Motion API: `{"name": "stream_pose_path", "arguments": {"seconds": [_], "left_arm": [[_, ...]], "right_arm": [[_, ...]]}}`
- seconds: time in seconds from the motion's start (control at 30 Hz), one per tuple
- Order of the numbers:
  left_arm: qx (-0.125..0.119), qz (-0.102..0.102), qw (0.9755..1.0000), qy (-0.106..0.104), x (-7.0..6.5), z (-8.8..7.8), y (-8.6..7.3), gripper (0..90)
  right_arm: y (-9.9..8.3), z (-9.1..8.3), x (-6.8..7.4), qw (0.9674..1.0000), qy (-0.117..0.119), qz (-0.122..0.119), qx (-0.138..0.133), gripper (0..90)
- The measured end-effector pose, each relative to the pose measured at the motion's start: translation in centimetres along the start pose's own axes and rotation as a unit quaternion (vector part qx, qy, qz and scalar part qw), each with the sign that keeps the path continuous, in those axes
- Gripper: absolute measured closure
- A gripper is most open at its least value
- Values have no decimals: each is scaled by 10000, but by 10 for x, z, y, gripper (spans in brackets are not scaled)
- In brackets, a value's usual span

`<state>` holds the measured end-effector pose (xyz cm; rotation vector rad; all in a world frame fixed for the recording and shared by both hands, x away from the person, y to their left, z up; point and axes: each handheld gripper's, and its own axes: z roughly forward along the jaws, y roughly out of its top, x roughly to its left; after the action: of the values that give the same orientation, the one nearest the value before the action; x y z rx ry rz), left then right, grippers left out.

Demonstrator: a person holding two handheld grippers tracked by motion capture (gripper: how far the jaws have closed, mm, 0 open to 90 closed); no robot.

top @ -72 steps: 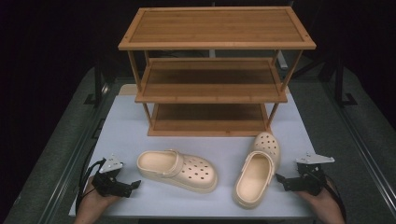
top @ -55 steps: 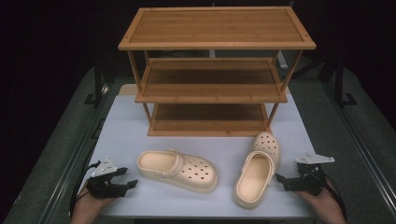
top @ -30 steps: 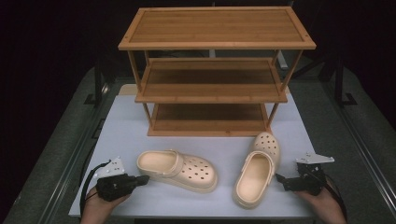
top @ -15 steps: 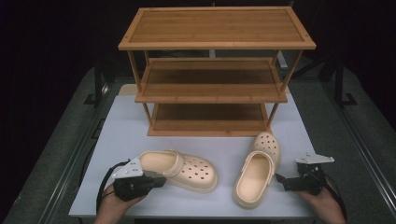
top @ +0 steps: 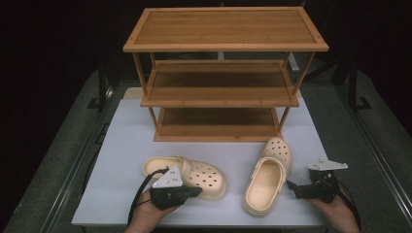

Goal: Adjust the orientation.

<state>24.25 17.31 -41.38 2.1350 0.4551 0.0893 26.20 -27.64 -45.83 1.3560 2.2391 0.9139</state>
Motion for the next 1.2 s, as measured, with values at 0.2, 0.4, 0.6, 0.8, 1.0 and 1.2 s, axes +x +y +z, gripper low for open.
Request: {"name": "stream_pose_path", "arguments": {"seconds": [0.2,0.4,0.6,0.8,1.0,1.2], "left_arm": [[-5,92,9999,-74,-7,18,8,900],[57,176,9998,31,-8,29,12,900],[48,57,9993,368,3,40,20,900],[-38,-72,9982,586,18,50,27,900],[-84,-101,9975,697,22,55,31,900],[-90,-205,9978,617,21,50,32,900]], "right_arm": [[0,0,0,10000,0,1,-1,25],[0,0,0,10000,-1,0,-6,25],[0,0,0,10000,5,2,-4,25],[0,0,0,10000,9,6,-9,25],[0,0,0,10000,14,7,-14,25],[0,0,0,10000,15,9,-15,25]]}}
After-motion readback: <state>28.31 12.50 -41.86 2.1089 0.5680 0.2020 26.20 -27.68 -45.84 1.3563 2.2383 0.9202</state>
